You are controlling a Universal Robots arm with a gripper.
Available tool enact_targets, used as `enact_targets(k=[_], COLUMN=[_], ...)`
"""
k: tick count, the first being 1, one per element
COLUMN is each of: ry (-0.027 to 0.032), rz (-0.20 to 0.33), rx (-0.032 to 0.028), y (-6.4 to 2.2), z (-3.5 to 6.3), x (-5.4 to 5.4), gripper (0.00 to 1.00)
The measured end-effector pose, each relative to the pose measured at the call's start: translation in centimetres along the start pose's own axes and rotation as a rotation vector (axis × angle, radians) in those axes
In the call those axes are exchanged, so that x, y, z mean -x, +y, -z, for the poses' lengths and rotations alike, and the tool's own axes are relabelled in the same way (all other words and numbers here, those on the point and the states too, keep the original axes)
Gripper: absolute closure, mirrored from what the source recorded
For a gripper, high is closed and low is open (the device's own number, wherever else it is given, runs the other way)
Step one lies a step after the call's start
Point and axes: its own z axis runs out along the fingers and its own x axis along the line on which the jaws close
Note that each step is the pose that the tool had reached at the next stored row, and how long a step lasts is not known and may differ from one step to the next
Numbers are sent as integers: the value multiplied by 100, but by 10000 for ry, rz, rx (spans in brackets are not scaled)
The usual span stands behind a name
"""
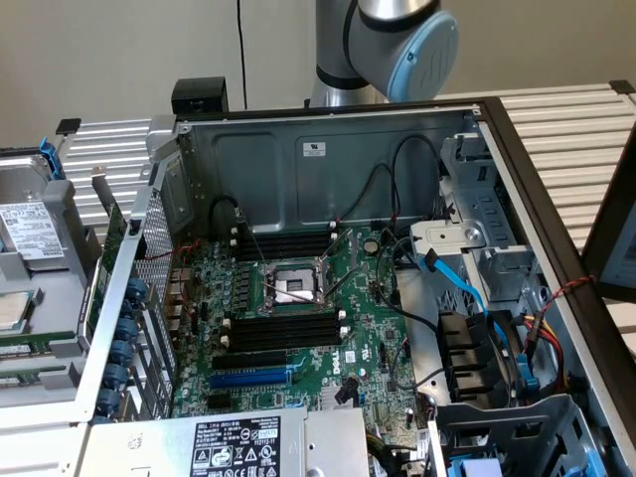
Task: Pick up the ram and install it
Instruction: 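Reach for the ram, then pick up the ram and move it above insertion slot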
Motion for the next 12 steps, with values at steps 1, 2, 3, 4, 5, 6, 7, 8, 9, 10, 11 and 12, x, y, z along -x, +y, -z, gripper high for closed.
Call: enact_targets(k=[1, 2, 3, 4, 5, 6, 7, 8, 9, 10, 11, 12], ry=[1, 1, 6, 13, 16, 17, 17, 17, 17, 18, 17, 24], rz=[0, -1, -1, -1, -1, -1, -1, -1, -1, 0, 31, 177], rx=[0, 0, 0, -1, -1, -1, -2, -1, -1, -2, -1, 2], y=[-2, -4, -5, -6, -6, -6, -6, -6, -6, -6, -2, -1], z=[-1, -3, -5, -7, -8, -7, -7, -7, -7, -7, -9, -9], x=[-27, -53, -69, -72, -72, -72, -72, -72, -72, -73, -75, -75], gripper=[90, 90, 90, 90, 90, 90, 90, 90, 90, 90, 90, 90])
